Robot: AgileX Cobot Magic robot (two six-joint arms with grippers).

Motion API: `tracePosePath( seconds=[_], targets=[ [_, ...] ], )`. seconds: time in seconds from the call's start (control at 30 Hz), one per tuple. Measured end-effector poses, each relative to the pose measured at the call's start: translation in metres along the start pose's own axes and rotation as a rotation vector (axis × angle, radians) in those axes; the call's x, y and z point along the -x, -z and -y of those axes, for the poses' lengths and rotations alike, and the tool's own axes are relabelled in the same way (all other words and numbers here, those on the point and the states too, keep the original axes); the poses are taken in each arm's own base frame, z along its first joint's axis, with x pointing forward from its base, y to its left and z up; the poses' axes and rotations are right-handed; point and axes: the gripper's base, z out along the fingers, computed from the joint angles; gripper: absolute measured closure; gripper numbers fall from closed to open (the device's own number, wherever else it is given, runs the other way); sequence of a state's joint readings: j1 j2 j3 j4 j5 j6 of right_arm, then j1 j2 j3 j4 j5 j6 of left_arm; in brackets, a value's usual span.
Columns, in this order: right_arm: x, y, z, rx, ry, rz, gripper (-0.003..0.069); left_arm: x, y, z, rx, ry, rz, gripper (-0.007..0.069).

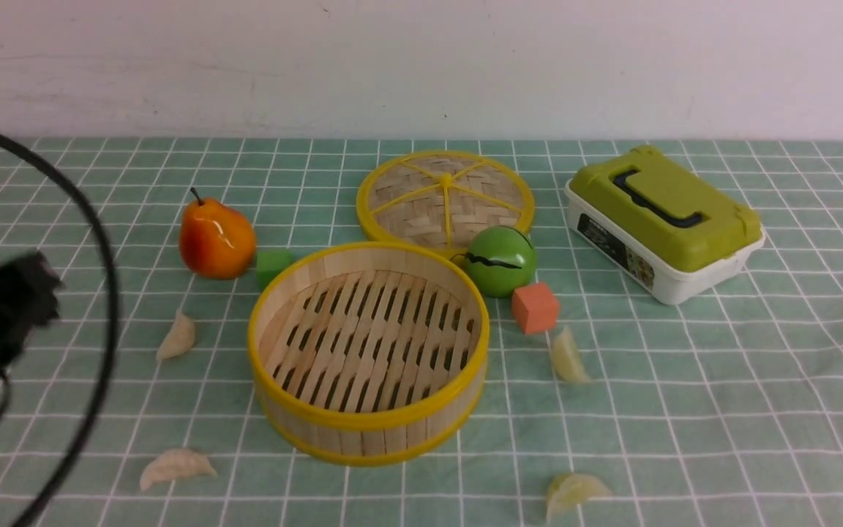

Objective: Put the dumplings into the steamer on the table with the blue tablecloth.
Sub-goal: 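Reach for and grasp a dumpling on the table with the left gripper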

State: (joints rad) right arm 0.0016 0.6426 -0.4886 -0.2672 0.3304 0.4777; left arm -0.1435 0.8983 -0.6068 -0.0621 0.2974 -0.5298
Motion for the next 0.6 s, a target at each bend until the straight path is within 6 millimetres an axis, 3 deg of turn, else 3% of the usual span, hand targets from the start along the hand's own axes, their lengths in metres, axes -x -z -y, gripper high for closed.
tracePosePath(
  seconds=[0.07,0.17,0.3,0.33,0.43,0.6],
  targets=[
    [-0.01,-0.011,-0.009,0.043,0.054,-0.123,0.0661,-0.024,-0.026,0.003,0.069,-0.043,-0.257,0.0638],
    [-0.03,-0.026,-0.023,0.102,0.162,-0.324,0.0661,-0.049,-0.046,0.015,0.071,-0.124,-0.47,0.0638],
    [-0.065,-0.045,-0.043,0.198,0.333,-0.657,0.0661,-0.059,-0.06,0.035,0.016,-0.186,-0.589,0.0638],
    [-0.065,-0.045,-0.044,0.207,0.338,-0.657,0.0661,-0.059,-0.061,0.035,0.015,-0.187,-0.591,0.0638],
    [-0.078,-0.06,-0.069,0.329,0.424,-0.809,0.0661,-0.038,-0.071,0.05,0.006,-0.229,-0.613,0.0638],
    [-0.08,-0.078,-0.098,0.458,0.443,-0.906,0.066,0.017,-0.1,0.056,0.067,-0.272,-0.568,0.0638]
  ],
)
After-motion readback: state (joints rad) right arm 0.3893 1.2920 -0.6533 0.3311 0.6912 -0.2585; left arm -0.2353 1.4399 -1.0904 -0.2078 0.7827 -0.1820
